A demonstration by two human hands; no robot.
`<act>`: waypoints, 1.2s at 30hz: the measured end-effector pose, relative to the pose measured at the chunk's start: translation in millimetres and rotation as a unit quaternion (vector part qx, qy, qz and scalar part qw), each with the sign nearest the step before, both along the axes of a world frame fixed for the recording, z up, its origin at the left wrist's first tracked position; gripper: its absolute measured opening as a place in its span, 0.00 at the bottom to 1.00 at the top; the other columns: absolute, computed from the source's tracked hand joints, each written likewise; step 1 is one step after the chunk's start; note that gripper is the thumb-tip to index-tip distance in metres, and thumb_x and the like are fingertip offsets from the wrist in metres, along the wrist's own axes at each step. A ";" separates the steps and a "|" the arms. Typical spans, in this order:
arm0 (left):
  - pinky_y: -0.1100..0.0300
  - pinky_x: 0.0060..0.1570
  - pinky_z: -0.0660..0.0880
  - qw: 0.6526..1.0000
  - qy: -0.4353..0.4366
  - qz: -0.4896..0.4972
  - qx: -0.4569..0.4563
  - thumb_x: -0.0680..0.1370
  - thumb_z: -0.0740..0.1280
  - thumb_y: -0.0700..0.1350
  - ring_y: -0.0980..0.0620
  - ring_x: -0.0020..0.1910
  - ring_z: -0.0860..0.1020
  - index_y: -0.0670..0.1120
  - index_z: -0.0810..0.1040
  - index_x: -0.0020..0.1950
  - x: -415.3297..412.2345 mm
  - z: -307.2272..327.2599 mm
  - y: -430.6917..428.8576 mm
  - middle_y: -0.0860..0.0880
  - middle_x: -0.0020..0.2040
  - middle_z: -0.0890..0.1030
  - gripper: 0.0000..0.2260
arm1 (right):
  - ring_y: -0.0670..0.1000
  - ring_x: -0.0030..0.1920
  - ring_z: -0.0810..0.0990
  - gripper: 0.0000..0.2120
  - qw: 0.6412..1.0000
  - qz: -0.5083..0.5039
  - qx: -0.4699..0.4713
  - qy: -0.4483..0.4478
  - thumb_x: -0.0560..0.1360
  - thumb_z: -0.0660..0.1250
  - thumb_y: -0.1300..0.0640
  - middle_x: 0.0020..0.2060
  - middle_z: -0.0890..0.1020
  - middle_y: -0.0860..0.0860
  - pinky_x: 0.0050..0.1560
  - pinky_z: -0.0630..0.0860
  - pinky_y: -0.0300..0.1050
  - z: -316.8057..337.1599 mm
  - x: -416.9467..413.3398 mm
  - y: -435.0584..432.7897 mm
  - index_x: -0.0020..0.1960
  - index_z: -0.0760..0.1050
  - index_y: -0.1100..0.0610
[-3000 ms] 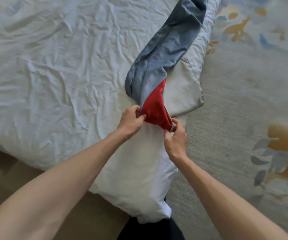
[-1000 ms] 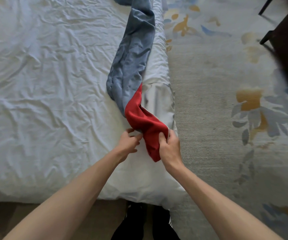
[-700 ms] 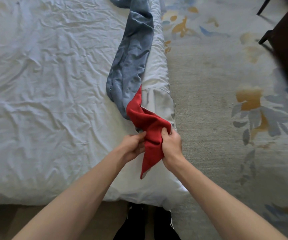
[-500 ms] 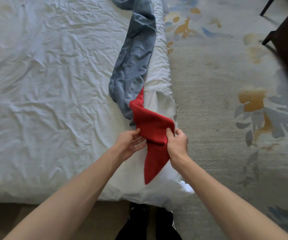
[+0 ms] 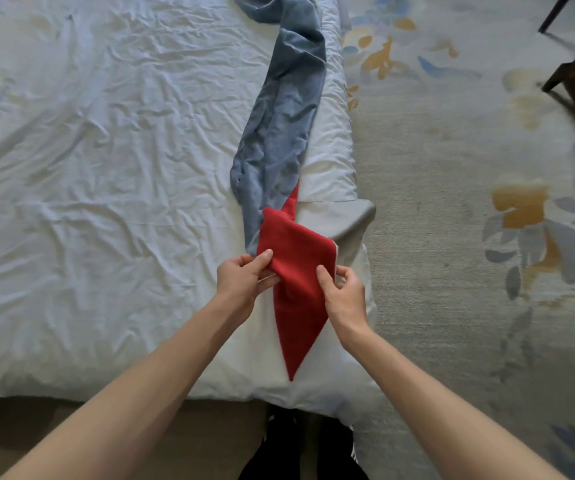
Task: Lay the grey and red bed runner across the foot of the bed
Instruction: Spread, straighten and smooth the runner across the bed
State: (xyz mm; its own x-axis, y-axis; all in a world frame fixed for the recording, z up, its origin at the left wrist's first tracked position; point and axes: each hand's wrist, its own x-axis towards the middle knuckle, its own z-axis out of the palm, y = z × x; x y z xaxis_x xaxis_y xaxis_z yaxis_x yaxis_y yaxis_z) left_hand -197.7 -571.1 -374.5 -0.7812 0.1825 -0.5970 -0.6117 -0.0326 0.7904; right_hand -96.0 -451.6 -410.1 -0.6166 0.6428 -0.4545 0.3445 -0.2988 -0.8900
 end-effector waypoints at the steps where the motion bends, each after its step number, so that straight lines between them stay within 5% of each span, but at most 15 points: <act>1: 0.57 0.37 0.82 1.000 -0.001 0.002 0.003 0.76 0.69 0.38 0.52 0.30 0.81 0.40 0.74 0.37 1.1 0.4 4.9 0.45 0.32 0.80 0.08 | 0.43 0.39 0.81 0.11 1.000 0.010 -0.009 0.003 0.73 0.71 0.53 0.41 0.83 0.51 0.40 0.77 0.35 0.3 5.6 -1.2 0.51 0.75 0.58; 8: 0.55 0.41 0.81 0.997 -0.024 -0.041 0.058 0.76 0.68 0.41 0.50 0.35 0.81 0.40 0.76 0.41 6.8 -2.3 18.0 0.45 0.35 0.81 0.06 | 0.45 0.38 0.81 0.02 0.996 0.081 -0.010 0.032 0.73 0.70 0.62 0.37 0.84 0.50 0.40 0.79 0.39 3.4 28.1 -9.7 0.43 0.80 0.56; 12: 0.52 0.52 0.73 0.997 -0.021 -0.071 -0.008 0.76 0.65 0.44 0.50 0.47 0.80 0.47 0.80 0.43 13.9 -17.5 9.0 0.49 0.41 0.82 0.05 | 0.43 0.36 0.77 0.04 0.997 0.041 0.036 0.053 0.76 0.66 0.63 0.35 0.81 0.48 0.38 0.75 0.37 10.8 17.4 -4.5 0.44 0.79 0.58; 15: 0.51 0.54 0.66 0.990 -0.070 -0.115 -0.046 0.66 0.65 0.50 0.49 0.53 0.75 0.50 0.78 0.46 31.4 -26.5 5.4 0.49 0.49 0.79 0.11 | 0.48 0.40 0.77 0.04 0.998 0.001 0.003 0.055 0.77 0.65 0.63 0.39 0.80 0.54 0.43 0.75 0.44 14.9 9.1 3.2 0.47 0.79 0.61; 20: 0.53 0.46 0.77 0.960 -0.119 -0.253 -0.022 0.73 0.69 0.55 0.49 0.47 0.82 0.46 0.80 0.53 47.8 -35.3 5.2 0.47 0.47 0.84 0.15 | 0.56 0.45 0.80 0.05 0.992 -0.029 -0.100 0.063 0.78 0.63 0.63 0.45 0.82 0.61 0.52 0.77 0.53 19.6 3.4 9.0 0.50 0.78 0.60; 23: 0.56 0.41 0.77 0.960 -0.133 -0.246 0.009 0.77 0.65 0.49 0.50 0.44 0.82 0.45 0.80 0.49 47.2 -31.8 11.8 0.51 0.39 0.83 0.09 | 0.58 0.45 0.81 0.05 0.990 -0.041 -0.122 0.054 0.78 0.63 0.63 0.44 0.82 0.61 0.53 0.77 0.55 19.7 3.0 9.7 0.50 0.77 0.60; 27: 0.53 0.45 0.77 0.948 -0.205 -0.237 0.050 0.77 0.62 0.60 0.49 0.46 0.81 0.46 0.82 0.47 40.2 -22.3 14.2 0.47 0.43 0.84 0.18 | 0.55 0.47 0.81 0.05 0.991 -0.044 -0.122 0.043 0.78 0.63 0.62 0.45 0.83 0.59 0.54 0.77 0.53 20.1 3.3 9.2 0.50 0.78 0.58; 32: 0.59 0.36 0.76 0.967 -0.142 -0.213 0.005 0.76 0.67 0.46 0.54 0.38 0.81 0.46 0.79 0.48 39.1 -17.4 15.8 0.50 0.39 0.82 0.05 | 0.57 0.47 0.82 0.05 0.992 -0.038 -0.116 0.035 0.78 0.63 0.62 0.46 0.83 0.60 0.53 0.78 0.53 18.1 3.0 4.2 0.51 0.78 0.60; 36: 0.59 0.39 0.71 0.978 -0.143 -0.153 0.001 0.77 0.65 0.45 0.54 0.39 0.77 0.48 0.77 0.45 36.8 -9.9 9.8 0.51 0.38 0.80 0.02 | 0.51 0.44 0.80 0.05 0.995 -0.042 -0.084 0.030 0.78 0.64 0.61 0.44 0.82 0.56 0.48 0.78 0.45 16.8 0.8 5.7 0.49 0.78 0.59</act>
State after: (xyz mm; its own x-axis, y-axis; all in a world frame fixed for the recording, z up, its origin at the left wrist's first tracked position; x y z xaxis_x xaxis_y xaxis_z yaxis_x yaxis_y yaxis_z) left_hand -160.8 -561.3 -384.5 -0.4909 0.3828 -0.7826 -0.7886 0.1865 0.5859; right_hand -95.2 -445.9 -393.4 -0.5939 0.6108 -0.5237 0.2590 -0.4711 -0.8432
